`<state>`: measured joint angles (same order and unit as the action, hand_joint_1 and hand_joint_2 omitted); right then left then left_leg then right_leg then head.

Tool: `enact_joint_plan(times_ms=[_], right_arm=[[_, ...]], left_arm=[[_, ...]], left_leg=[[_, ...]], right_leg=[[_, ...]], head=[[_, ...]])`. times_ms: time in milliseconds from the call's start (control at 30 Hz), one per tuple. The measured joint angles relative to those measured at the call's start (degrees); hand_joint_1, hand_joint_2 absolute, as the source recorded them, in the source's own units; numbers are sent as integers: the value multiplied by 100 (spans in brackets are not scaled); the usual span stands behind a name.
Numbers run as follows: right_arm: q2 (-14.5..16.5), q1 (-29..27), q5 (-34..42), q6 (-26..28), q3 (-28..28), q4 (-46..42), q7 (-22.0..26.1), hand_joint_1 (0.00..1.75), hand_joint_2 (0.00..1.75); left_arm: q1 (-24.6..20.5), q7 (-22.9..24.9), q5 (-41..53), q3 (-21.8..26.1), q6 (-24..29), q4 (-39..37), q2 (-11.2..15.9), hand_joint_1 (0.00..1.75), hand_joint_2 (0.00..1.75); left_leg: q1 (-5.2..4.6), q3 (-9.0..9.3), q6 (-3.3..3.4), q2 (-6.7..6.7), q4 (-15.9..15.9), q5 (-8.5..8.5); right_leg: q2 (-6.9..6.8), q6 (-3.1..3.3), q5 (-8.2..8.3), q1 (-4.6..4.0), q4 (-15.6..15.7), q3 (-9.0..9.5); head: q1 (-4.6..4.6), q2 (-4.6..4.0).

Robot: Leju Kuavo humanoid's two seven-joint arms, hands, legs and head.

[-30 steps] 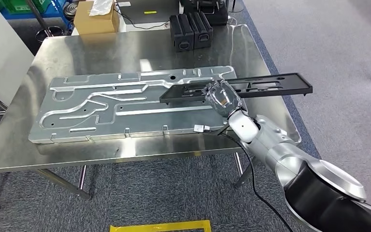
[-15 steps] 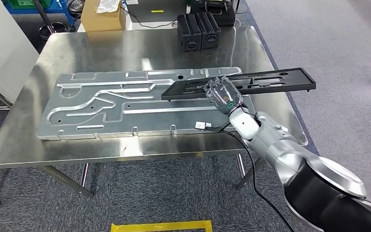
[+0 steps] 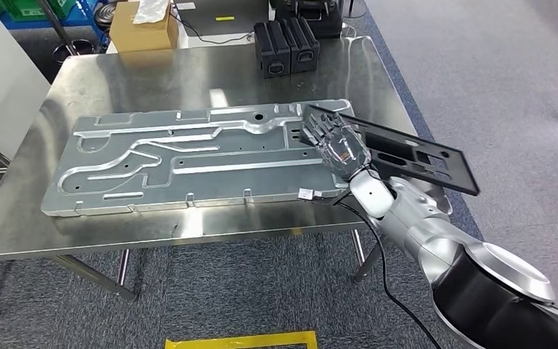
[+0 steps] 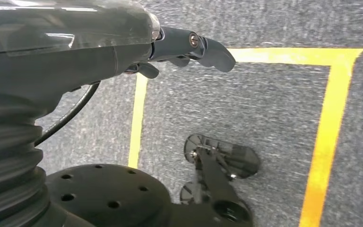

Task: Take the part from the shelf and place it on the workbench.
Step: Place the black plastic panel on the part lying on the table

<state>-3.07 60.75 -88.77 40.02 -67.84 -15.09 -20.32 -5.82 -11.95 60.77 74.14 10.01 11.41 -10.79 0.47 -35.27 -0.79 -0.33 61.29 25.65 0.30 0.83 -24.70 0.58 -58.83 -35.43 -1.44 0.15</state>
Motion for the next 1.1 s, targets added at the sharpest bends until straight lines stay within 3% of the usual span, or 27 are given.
enact_joint_plan(times_ms=[67,133,200,300,333,367,400,467,533,633,700,733,800,867,900,933,1000,1033,1100], right_arm=[[-29,10,13,0,47,-34,-22,0,0],[-64,23,20,1,107,-56,-30,0,0],[-110,51,26,2,164,-81,-48,0,0],[-179,59,34,2,253,-117,-81,0,0],[-200,49,34,2,277,-124,-88,0,0],[-218,40,34,2,297,-127,-95,0,0],[-235,38,36,2,324,-132,-101,0,0],[-261,54,37,2,400,-157,-109,0,0],[-283,73,37,3,486,-196,-112,0,0],[-308,62,35,4,603,-249,-113,0,0],[-318,56,32,7,685,-295,-121,0,0],[-322,51,27,8,727,-324,-127,0,0],[-323,18,10,9,808,-366,-138,0,0],[-323,-37,-9,9,869,-380,-141,0,0],[-323,-60,-14,9,898,-387,-142,0,0],[-323,-73,-18,9,928,-398,-143,0,0],[-323,-79,-20,9,990,-429,-152,0,0],[-326,-79,-21,9,1017,-443,-158,0,0],[-334,-87,-26,10,1064,-465,-172,0,0]], left_arm=[[-7,-45,-1,0,-52,0,17,0,175],[-6,-87,-3,0,-76,0,28,0,87],[-7,-137,-10,1,-79,0,34,0,0],[-12,-200,-21,2,-80,0,41,0,0],[-8,-214,-22,2,-80,0,42,0,0],[-4,-229,-23,2,-80,0,43,0,0],[-2,-250,-24,2,-81,0,43,0,0],[-6,-297,-27,2,-82,0,43,0,0],[-15,-337,-38,2,-83,0,45,0,0],[-15,-370,-57,2,-86,0,56,0,0],[-13,-369,-61,2,-84,0,67,0,0],[-14,-359,-63,2,-82,0,72,0,0],[-15,-314,-76,3,-90,0,73,0,0],[-11,-243,-100,5,-132,0,74,0,0],[-9,-205,-112,8,-156,0,74,0,0],[-9,-169,-121,10,-177,0,74,0,0],[-14,-105,-134,14,-199,0,76,0,0],[-19,-78,-138,15,-210,0,78,0,0],[-23,-44,-143,17,-238,0,78,0,0]], left_leg=[[-29,123,52,-5,-265,-31],[-22,133,116,-4,-311,-63],[2,152,196,2,-368,-109],[3,150,247,5,-387,-131],[1,150,247,3,-382,-130],[0,149,246,0,-375,-128],[-1,150,242,-3,-366,-123],[-4,150,218,-7,-335,-100],[-22,134,176,-10,-299,-74],[-37,124,99,-11,-303,-70],[-37,72,41,-6,-168,44],[-32,-24,14,-2,63,191],[-13,-364,-28,2,834,576],[-5,-614,-46,3,1363,720],[-4,-592,-42,3,1311,632],[-4,-457,-28,3,1024,450],[-9,-63,20,2,211,88],[-16,69,45,-1,-77,-16],[-35,130,86,-8,-249,-57]], right_leg=[[2,-62,7,-8,4,-4],[2,-133,11,3,11,-2],[0,-182,-144,9,-188,-85],[-4,-226,-685,19,-1243,-555],[-5,-236,-769,20,-1530,-687],[-5,-240,-743,20,-1616,-730],[-7,-235,-607,20,-1459,-654],[-11,-206,-230,18,-675,-267],[-12,-166,-46,-5,-94,13],[-10,-93,-30,-18,6,42],[-19,-26,-6,12,42,53],[-22,0,4,29,58,58],[-24,23,5,30,59,56],[-27,26,2,24,49,56],[-28,26,2,24,40,56],[-27,23,1,24,28,57],[-21,5,-2,12,3,51],[-15,-17,2,5,-5,39],[-8,-79,29,-9,-7,12]], head=[[4,0],[6,0],[10,-1],[16,-1],[18,-2],[17,-1],[18,-1],[17,-1],[14,0],[13,0],[2,0],[-7,0],[-21,0],[-20,-1],[-20,-1],[-21,-1],[-20,0],[-19,0],[-14,0]])
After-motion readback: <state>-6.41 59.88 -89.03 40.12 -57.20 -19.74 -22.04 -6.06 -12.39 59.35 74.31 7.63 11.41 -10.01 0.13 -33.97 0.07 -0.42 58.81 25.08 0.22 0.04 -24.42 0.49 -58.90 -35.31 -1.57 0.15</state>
